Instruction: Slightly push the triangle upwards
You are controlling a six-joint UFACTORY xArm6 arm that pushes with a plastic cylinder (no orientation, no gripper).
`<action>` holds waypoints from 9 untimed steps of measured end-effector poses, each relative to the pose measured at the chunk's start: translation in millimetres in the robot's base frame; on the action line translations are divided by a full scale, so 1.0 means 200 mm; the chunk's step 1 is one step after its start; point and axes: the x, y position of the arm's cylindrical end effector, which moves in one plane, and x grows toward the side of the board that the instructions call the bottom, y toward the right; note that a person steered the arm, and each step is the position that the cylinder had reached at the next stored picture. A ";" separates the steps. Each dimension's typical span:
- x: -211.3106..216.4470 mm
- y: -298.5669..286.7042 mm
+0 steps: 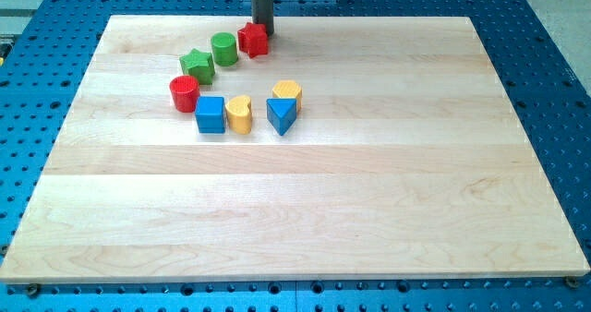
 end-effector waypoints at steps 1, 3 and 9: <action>0.05 0.05; 0.17 0.10; 0.22 1.00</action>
